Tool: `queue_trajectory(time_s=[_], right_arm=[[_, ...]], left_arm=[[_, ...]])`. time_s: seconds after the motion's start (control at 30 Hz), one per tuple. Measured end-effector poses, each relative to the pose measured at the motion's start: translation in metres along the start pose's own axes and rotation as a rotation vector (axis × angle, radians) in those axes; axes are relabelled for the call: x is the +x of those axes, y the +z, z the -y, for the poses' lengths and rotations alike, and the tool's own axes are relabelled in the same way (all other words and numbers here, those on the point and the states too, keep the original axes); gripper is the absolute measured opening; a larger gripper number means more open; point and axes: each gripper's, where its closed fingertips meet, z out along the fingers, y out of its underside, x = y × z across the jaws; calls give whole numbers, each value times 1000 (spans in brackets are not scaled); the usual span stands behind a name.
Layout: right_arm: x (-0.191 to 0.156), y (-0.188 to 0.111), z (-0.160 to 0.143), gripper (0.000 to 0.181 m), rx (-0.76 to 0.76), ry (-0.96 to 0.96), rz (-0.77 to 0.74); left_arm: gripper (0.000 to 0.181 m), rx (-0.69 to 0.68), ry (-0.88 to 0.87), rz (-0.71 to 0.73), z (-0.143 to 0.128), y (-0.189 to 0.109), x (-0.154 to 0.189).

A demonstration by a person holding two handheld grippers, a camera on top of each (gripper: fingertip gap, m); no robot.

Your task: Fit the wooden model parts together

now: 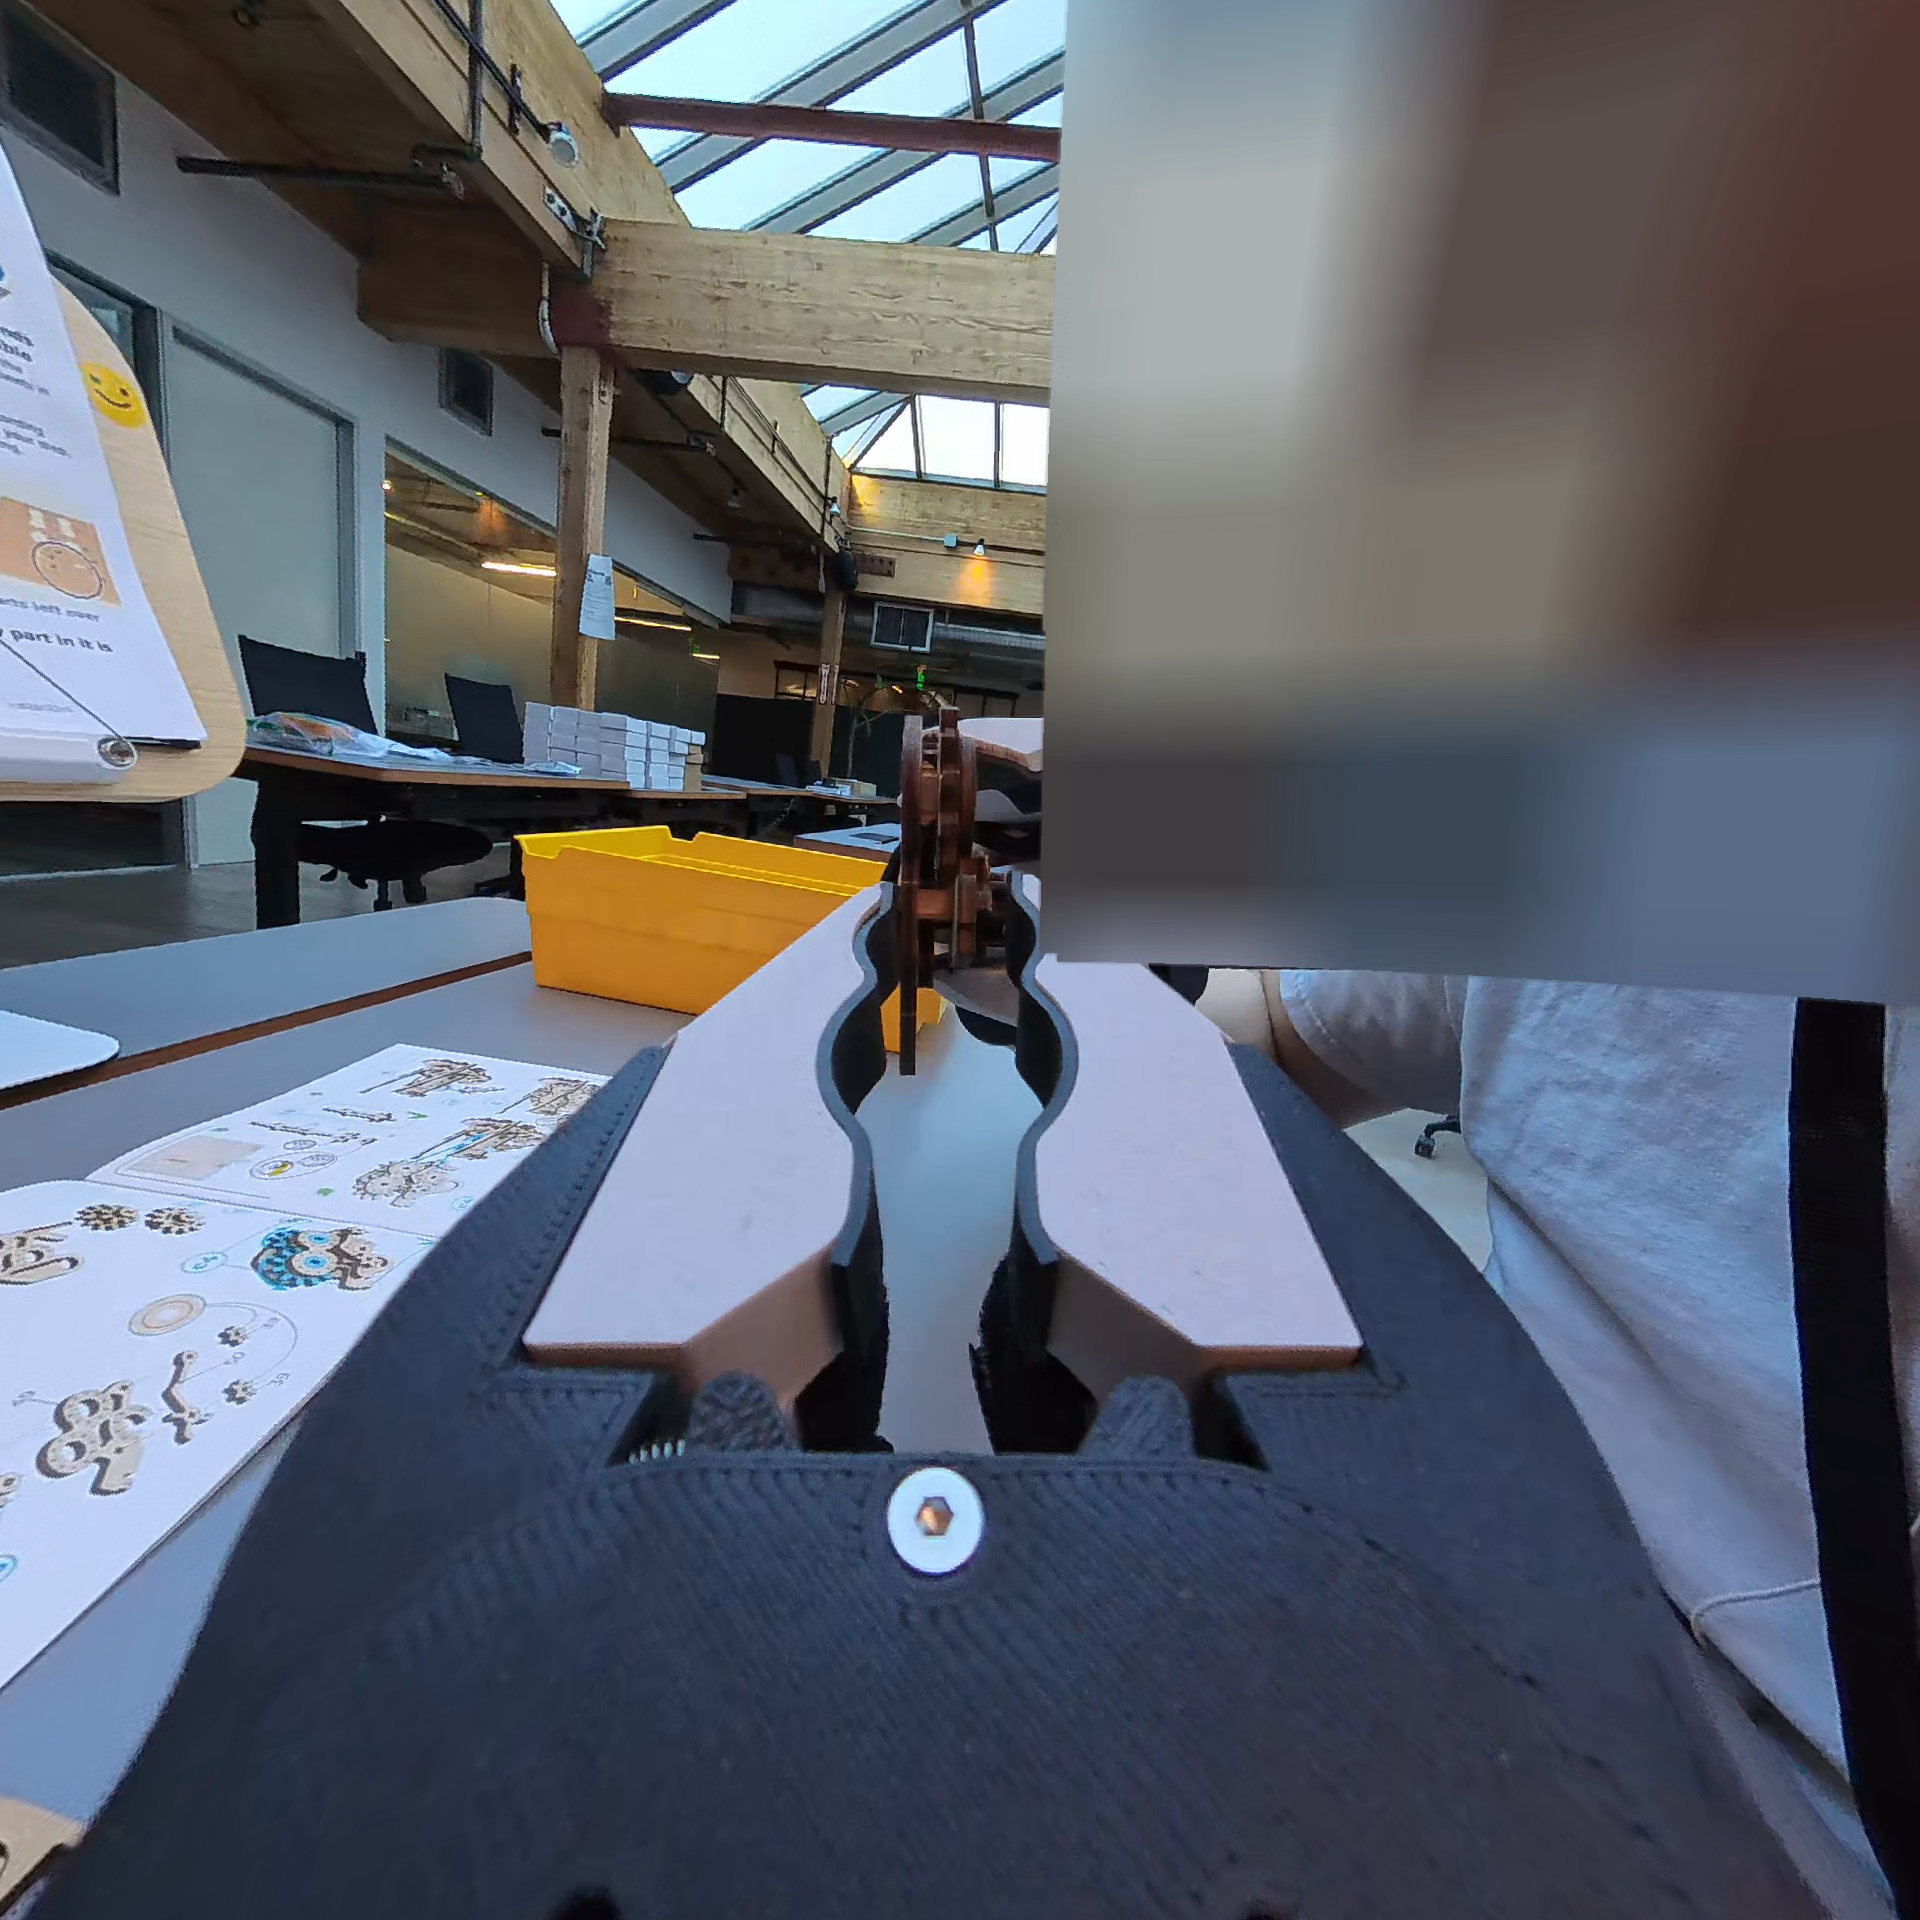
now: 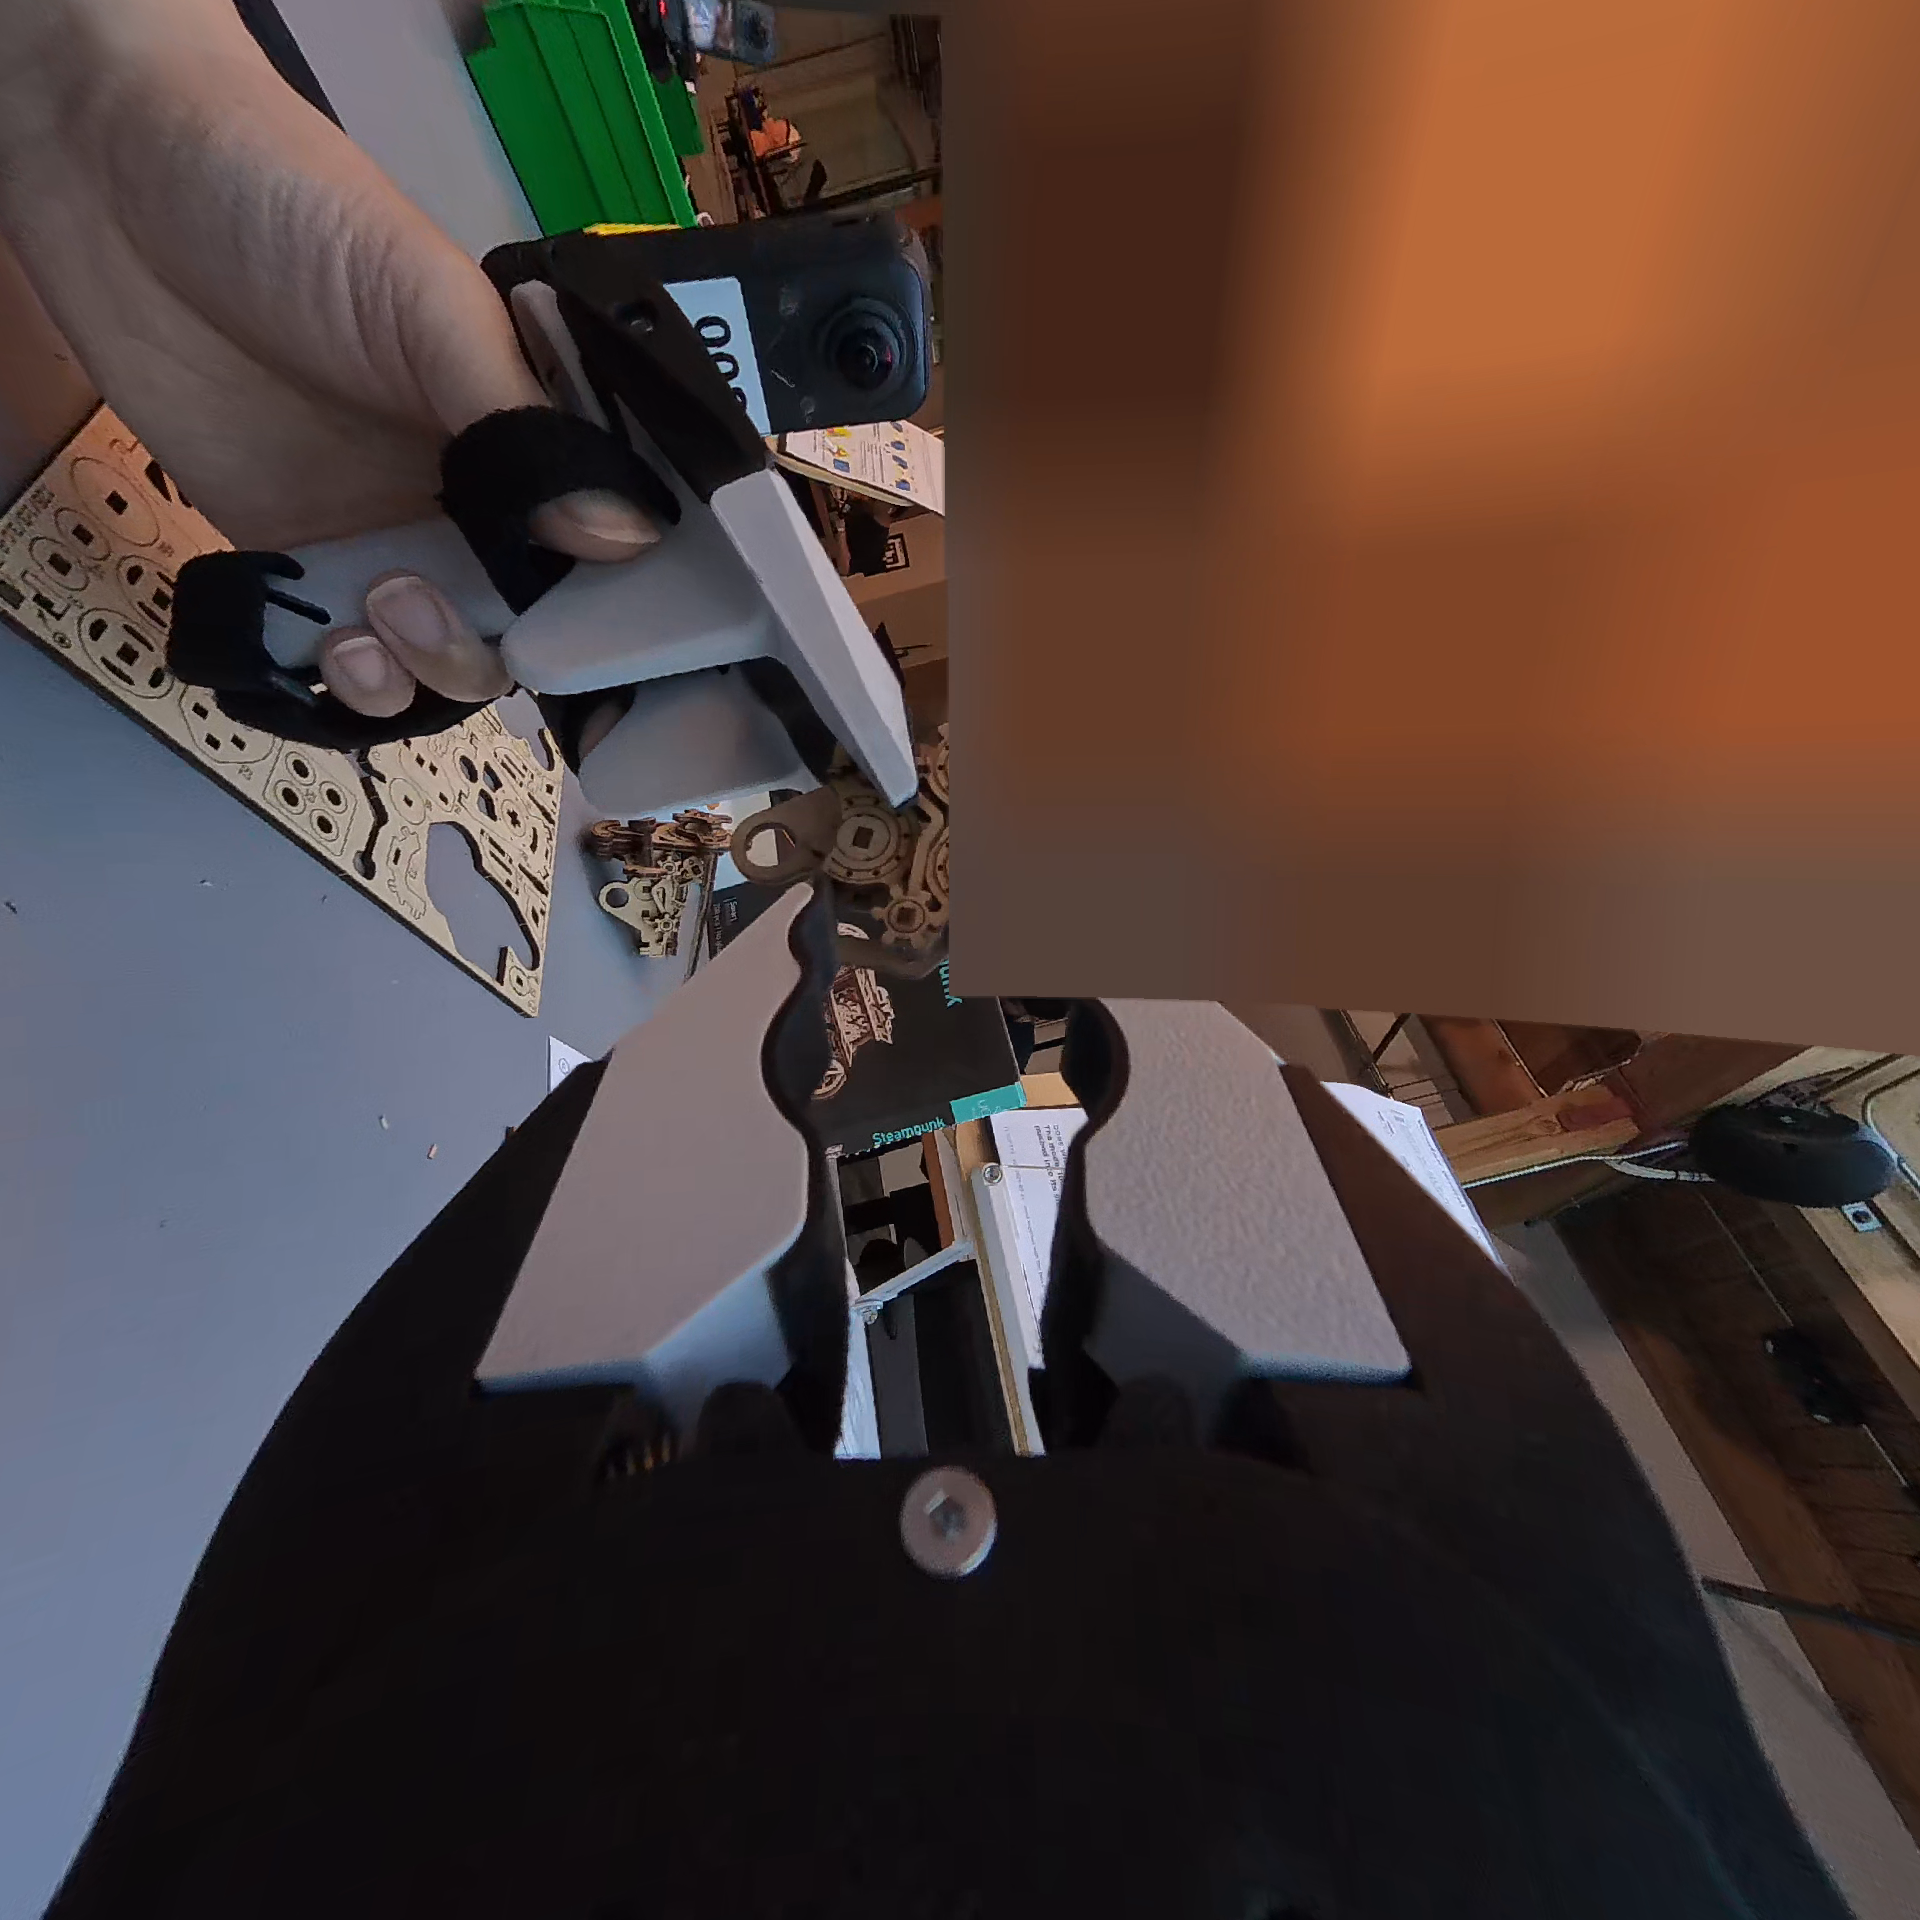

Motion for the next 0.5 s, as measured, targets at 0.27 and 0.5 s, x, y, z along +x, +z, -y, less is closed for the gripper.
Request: queue_trajectory(time_s=[0.27, 0.5], right_arm=[[-3, 3, -7, 40, -29, 72, 19], [-17, 8, -9, 40, -21, 187, 100]], left_arm=[[17, 5, -54, 30, -2, -1, -7], [34, -12, -170, 62, -5, -1, -14]])
